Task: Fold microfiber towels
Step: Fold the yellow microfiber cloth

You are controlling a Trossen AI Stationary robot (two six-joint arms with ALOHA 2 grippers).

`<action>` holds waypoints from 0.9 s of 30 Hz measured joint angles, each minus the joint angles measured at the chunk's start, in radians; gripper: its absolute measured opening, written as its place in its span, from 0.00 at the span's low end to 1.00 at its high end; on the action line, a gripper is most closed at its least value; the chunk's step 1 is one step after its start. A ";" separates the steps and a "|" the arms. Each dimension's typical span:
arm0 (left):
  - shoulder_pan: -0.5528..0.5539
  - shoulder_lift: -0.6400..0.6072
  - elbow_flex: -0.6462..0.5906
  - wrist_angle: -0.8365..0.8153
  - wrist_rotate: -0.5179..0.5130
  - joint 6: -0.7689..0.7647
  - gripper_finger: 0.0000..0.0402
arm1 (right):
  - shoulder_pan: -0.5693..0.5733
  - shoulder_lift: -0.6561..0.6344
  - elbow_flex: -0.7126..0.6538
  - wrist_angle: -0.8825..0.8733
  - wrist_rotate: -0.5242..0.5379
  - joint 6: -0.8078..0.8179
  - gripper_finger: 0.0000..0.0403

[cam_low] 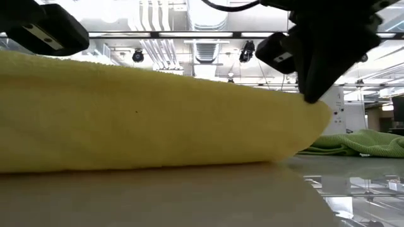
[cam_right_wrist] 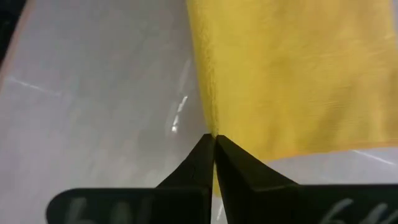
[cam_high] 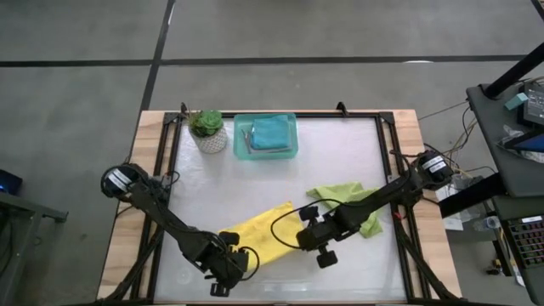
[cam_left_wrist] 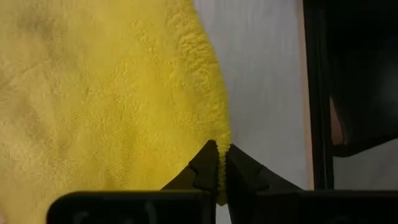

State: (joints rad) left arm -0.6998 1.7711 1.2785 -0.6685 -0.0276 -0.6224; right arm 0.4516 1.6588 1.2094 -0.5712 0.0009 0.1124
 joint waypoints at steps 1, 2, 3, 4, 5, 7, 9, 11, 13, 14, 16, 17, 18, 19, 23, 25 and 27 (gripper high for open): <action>-0.001 -0.002 -0.007 0.004 0.000 -0.001 0.00 | -0.003 0.000 0.006 -0.008 0.009 -0.005 0.02; -0.002 -0.004 -0.012 0.001 0.000 -0.011 0.00 | -0.007 0.000 0.013 -0.012 0.020 -0.013 0.02; -0.003 -0.005 -0.018 -0.006 0.000 -0.024 0.00 | -0.012 0.000 0.019 -0.013 0.031 -0.023 0.02; -0.004 -0.010 -0.025 -0.008 0.000 -0.034 0.00 | -0.018 0.000 0.025 -0.018 0.040 -0.033 0.02; -0.006 -0.018 -0.032 -0.011 -0.002 -0.044 0.00 | -0.025 0.000 0.031 -0.026 0.050 -0.043 0.02; -0.007 -0.038 -0.046 -0.018 -0.008 -0.052 0.00 | -0.044 0.000 0.039 -0.031 0.060 -0.063 0.02; -0.008 -0.053 -0.066 -0.028 -0.021 -0.052 0.00 | -0.067 0.000 0.047 -0.030 0.064 -0.084 0.02; -0.007 -0.072 -0.093 -0.030 -0.041 -0.052 0.00 | -0.093 0.000 0.048 -0.029 0.083 -0.110 0.02; -0.007 -0.107 -0.125 -0.029 -0.062 -0.053 0.00 | -0.122 0.000 0.047 -0.030 0.101 -0.131 0.02; -0.007 -0.129 -0.143 -0.029 -0.072 -0.052 0.00 | -0.138 0.000 0.046 -0.032 0.105 -0.137 0.02; -0.007 -0.173 -0.185 -0.027 -0.111 -0.053 0.00 | -0.169 0.000 0.046 -0.030 0.108 -0.157 0.02; -0.007 -0.199 -0.212 -0.030 -0.140 -0.058 0.00 | -0.184 0.000 0.046 -0.029 0.109 -0.167 0.02; -0.007 -0.225 -0.236 -0.033 -0.170 -0.072 0.00 | -0.197 0.000 0.044 -0.026 0.110 -0.182 0.02; -0.003 -0.256 -0.264 -0.029 -0.193 -0.085 0.00 | -0.210 0.000 0.042 -0.019 0.112 -0.191 0.02; 0.010 -0.362 -0.383 -0.020 -0.250 -0.144 0.00 | -0.252 0.000 0.028 0.019 0.111 -0.219 0.02; 0.018 -0.403 -0.435 -0.020 -0.294 -0.172 0.00 | -0.269 0.000 0.019 0.037 0.111 -0.227 0.02; 0.028 -0.431 -0.481 0.005 -0.334 -0.182 0.00 | -0.283 0.000 0.010 0.059 0.108 -0.236 0.02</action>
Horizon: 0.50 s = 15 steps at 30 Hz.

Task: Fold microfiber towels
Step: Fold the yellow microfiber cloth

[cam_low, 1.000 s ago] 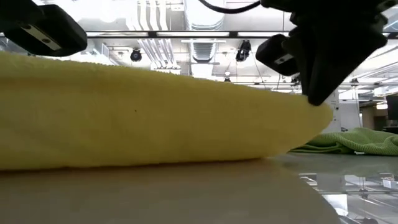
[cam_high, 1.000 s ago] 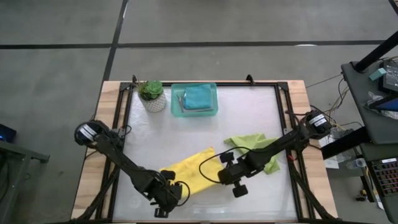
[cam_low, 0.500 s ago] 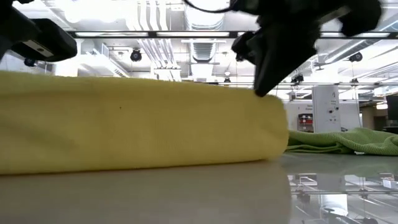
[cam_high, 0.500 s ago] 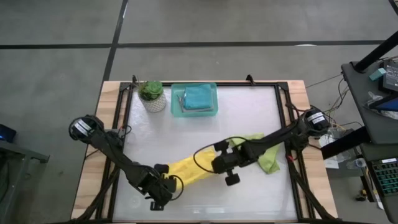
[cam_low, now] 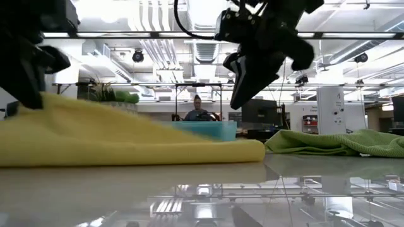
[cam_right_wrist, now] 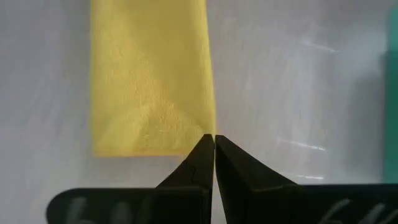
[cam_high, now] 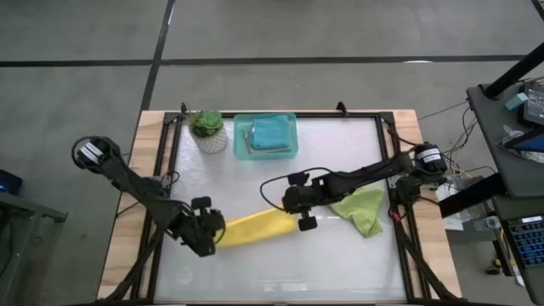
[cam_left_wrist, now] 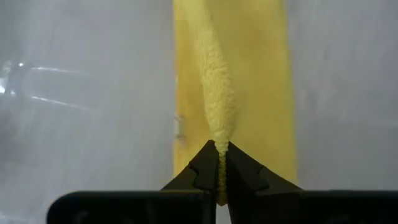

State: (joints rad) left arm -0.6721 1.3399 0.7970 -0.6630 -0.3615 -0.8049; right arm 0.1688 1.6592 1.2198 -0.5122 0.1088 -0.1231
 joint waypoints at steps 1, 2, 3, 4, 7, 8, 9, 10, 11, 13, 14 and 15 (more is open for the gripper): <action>0.007 -0.009 -0.019 0.025 -0.011 0.000 0.00 | -0.006 0.000 -0.005 0.016 -0.001 -0.001 0.02; 0.014 -0.014 -0.037 0.046 -0.014 0.002 0.00 | -0.008 0.000 -0.010 0.035 0.000 -0.005 0.02; 0.019 -0.016 -0.052 0.061 -0.015 0.002 0.00 | -0.010 0.000 -0.015 0.047 -0.001 -0.006 0.02; 0.025 -0.017 -0.063 0.075 -0.015 0.003 0.00 | -0.012 0.000 -0.019 0.053 -0.001 -0.007 0.02; 0.034 -0.010 -0.088 0.104 -0.016 -0.001 0.00 | -0.018 0.000 -0.031 0.071 -0.003 -0.008 0.02; 0.037 -0.004 -0.090 0.103 -0.016 -0.001 0.00 | -0.019 0.000 -0.035 0.085 -0.003 -0.008 0.02; 0.038 0.003 -0.091 0.103 -0.016 -0.001 0.00 | -0.019 0.000 -0.039 0.095 -0.003 -0.009 0.02; 0.038 0.008 -0.091 0.103 -0.016 -0.001 0.00 | -0.020 0.000 -0.045 0.109 -0.001 -0.009 0.02; 0.039 0.013 -0.091 0.103 -0.019 -0.002 0.00 | -0.020 0.000 -0.049 0.121 0.000 -0.009 0.02; 0.043 0.026 -0.091 0.103 -0.020 -0.009 0.00 | -0.019 0.000 -0.056 0.140 -0.001 -0.009 0.02; 0.045 0.033 -0.091 0.098 -0.021 -0.024 0.00 | -0.019 0.000 -0.059 0.147 -0.001 -0.009 0.02; 0.046 0.039 -0.091 0.092 -0.022 -0.037 0.00 | -0.019 0.000 -0.062 0.153 -0.002 -0.009 0.02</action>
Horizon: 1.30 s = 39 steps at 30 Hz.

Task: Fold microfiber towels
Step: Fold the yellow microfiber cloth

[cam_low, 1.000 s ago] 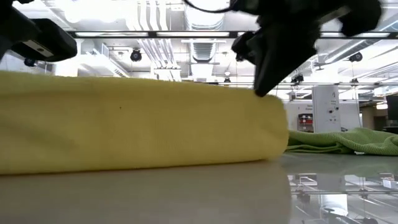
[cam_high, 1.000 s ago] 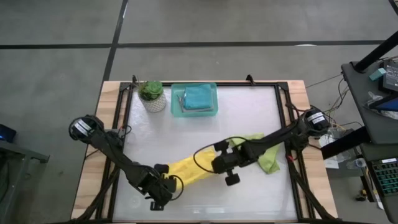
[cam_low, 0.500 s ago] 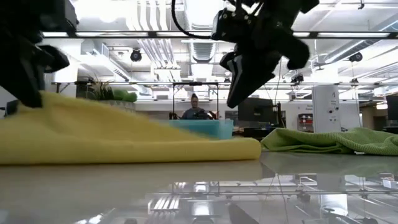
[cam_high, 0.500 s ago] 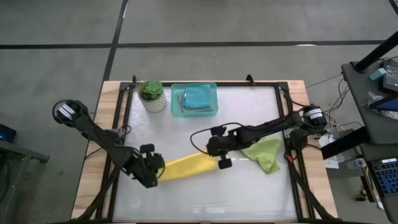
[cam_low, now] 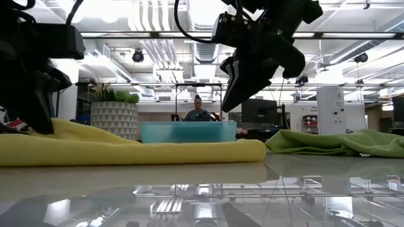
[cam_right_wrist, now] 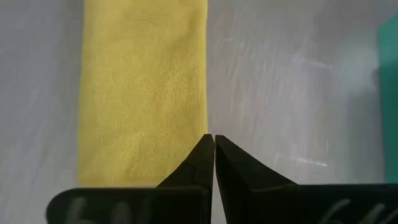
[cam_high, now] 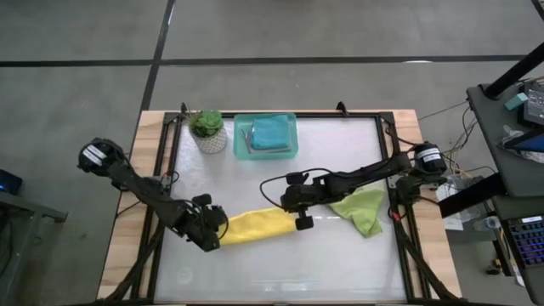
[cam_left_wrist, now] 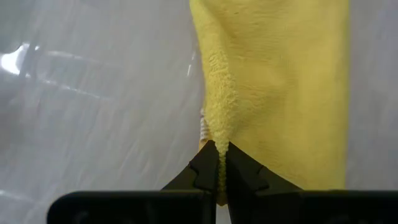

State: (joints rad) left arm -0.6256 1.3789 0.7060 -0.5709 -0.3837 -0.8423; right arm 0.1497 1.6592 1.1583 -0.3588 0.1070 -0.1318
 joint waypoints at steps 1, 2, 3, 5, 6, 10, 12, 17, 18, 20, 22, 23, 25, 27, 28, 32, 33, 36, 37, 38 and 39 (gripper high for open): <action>0.002 0.007 0.000 -0.002 -0.004 -0.017 0.00 | 0.000 0.000 -0.002 0.008 -0.001 0.001 0.02; 0.003 0.014 0.000 -0.004 -0.014 -0.039 0.00 | 0.000 0.000 -0.005 0.019 -0.001 0.005 0.02; 0.004 0.021 0.000 -0.006 -0.019 -0.060 0.01 | 0.000 0.000 -0.008 0.030 -0.001 0.007 0.02; 0.005 0.034 0.000 -0.006 -0.019 -0.069 0.03 | 0.000 0.000 -0.020 0.065 -0.001 0.005 0.02; 0.005 0.040 0.000 -0.006 -0.019 -0.070 0.04 | 0.000 0.000 -0.025 0.078 -0.001 0.002 0.02; 0.009 0.054 -0.001 -0.016 -0.019 -0.092 0.11 | 0.000 0.000 -0.055 0.126 -0.002 -0.003 0.02; 0.011 0.054 -0.001 -0.025 -0.019 -0.096 0.16 | 0.000 0.000 -0.072 0.143 -0.002 -0.003 0.02; 0.023 0.047 0.014 -0.063 -0.019 -0.095 0.27 | 0.000 0.000 -0.099 0.171 -0.002 0.000 0.02; 0.025 0.047 0.023 -0.077 -0.019 -0.095 0.29 | 0.000 0.000 -0.105 0.176 -0.002 0.000 0.02; 0.031 0.047 0.040 -0.111 -0.018 -0.094 0.33 | 0.000 0.000 -0.118 0.201 -0.002 -0.001 0.02; 0.033 0.047 0.059 -0.128 -0.016 -0.086 0.35 | 0.000 0.000 -0.135 0.235 -0.002 -0.004 0.02; 0.034 0.047 0.067 -0.129 -0.016 -0.072 0.36 | 0.000 0.000 -0.144 0.251 -0.002 -0.008 0.02; 0.035 0.047 0.087 -0.129 -0.014 -0.053 0.38 | 0.000 0.000 -0.161 0.276 -0.002 -0.011 0.02; 0.037 0.047 0.107 -0.129 -0.011 -0.036 0.38 | 0.000 0.000 -0.172 0.286 -0.002 -0.013 0.02; 0.038 0.046 0.116 -0.129 -0.011 -0.025 0.38 | 0.000 0.000 -0.175 0.291 -0.002 -0.013 0.02; 0.040 0.046 0.154 -0.144 -0.010 -0.008 0.38 | 0.000 0.000 -0.180 0.291 -0.002 -0.013 0.02; 0.040 0.046 0.166 -0.159 -0.010 -0.008 0.38 | 0.000 0.000 -0.180 0.291 -0.002 -0.012 0.02; 0.041 0.045 0.195 -0.181 -0.010 -0.008 0.38 | 0.000 0.000 -0.180 0.302 -0.002 -0.011 0.02; 0.042 0.045 0.203 -0.180 -0.010 -0.008 0.38 | 0.000 0.000 -0.180 0.309 -0.002 -0.011 0.02; 0.042 0.045 0.212 -0.180 -0.010 -0.007 0.38 | 0.000 0.000 -0.180 0.320 -0.002 -0.011 0.02; 0.042 0.045 0.219 -0.180 -0.010 -0.007 0.38 | 0.000 0.000 -0.180 0.331 -0.002 -0.011 0.02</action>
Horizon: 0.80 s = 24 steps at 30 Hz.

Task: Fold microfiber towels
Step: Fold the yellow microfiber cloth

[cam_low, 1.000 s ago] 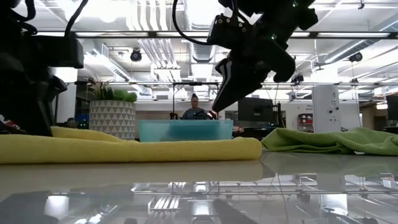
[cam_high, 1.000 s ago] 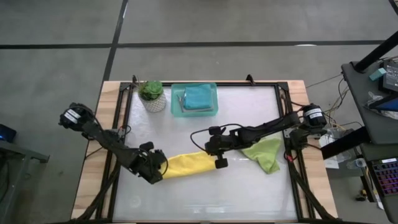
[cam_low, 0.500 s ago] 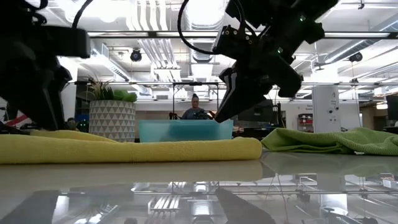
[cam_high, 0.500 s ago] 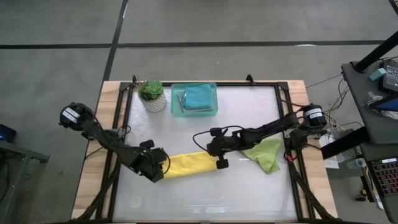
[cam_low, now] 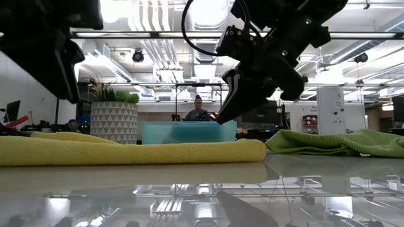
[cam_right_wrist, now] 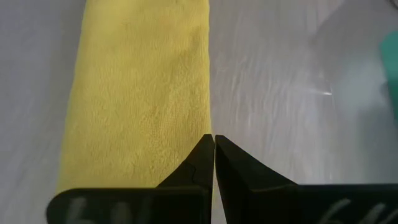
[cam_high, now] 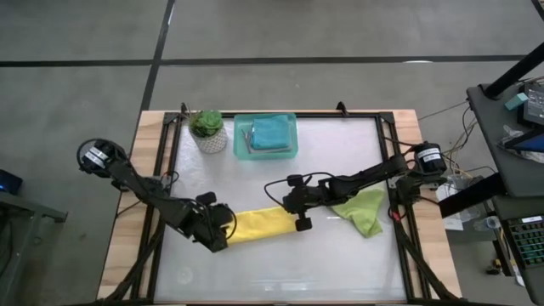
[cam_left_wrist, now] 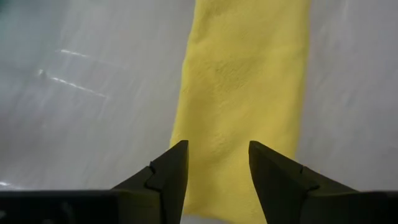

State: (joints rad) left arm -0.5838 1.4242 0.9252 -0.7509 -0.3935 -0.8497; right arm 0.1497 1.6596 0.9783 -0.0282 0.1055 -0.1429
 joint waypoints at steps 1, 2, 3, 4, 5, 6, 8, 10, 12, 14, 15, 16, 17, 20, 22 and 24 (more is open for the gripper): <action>0.000 0.000 0.007 0.000 0.000 0.000 0.38 | 0.000 0.000 0.000 0.007 0.000 0.000 0.02; 0.000 0.000 0.011 0.001 0.000 0.001 0.38 | 0.000 0.000 0.000 0.012 0.000 0.000 0.02; 0.000 0.000 0.014 0.001 0.000 0.004 0.38 | 0.000 0.000 0.000 0.014 0.000 -0.001 0.02; 0.000 0.000 0.016 0.001 0.000 0.016 0.38 | 0.000 0.000 0.000 0.014 0.000 -0.004 0.02; 0.000 0.000 0.018 0.001 0.000 0.024 0.38 | 0.000 0.000 0.000 0.014 0.000 -0.007 0.02; 0.000 0.000 0.019 0.004 0.000 0.033 0.38 | 0.000 0.000 0.000 0.014 0.000 -0.010 0.02; 0.001 0.000 0.019 0.007 -0.001 0.045 0.38 | 0.000 0.000 0.000 0.014 0.000 -0.011 0.02; 0.002 0.002 0.019 0.012 -0.003 0.045 0.38 | 0.000 0.000 -0.001 0.020 0.000 0.000 0.02; 0.002 0.014 0.019 0.033 -0.004 0.044 0.38 | -0.007 0.000 -0.001 0.047 0.002 0.086 0.02; 0.002 0.043 0.019 0.060 0.018 0.046 0.37 | -0.019 0.000 -0.001 0.060 -0.005 0.217 0.04; 0.002 0.062 0.019 0.066 0.033 0.046 0.35 | -0.025 0.000 -0.001 0.054 -0.008 0.272 0.05; 0.002 0.081 0.019 0.069 0.049 0.046 0.34 | -0.028 0.000 -0.001 0.043 -0.008 0.316 0.07; 0.002 0.101 0.019 0.068 0.060 0.046 0.32 | -0.028 0.000 -0.001 0.028 -0.006 0.346 0.09; 0.002 0.157 0.017 0.050 0.075 0.074 0.26 | -0.025 0.000 -0.001 -0.011 -0.012 0.412 0.17; 0.005 0.182 0.017 0.040 0.074 0.094 0.22 | -0.024 0.000 -0.001 -0.024 -0.016 0.453 0.22; 0.010 0.198 0.017 0.032 0.074 0.104 0.17 | -0.026 0.000 -0.001 -0.023 -0.013 0.490 0.28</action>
State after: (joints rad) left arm -0.5734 1.6226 0.9419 -0.7192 -0.3199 -0.7455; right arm 0.1237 1.6593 0.9771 -0.0513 0.0923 0.3475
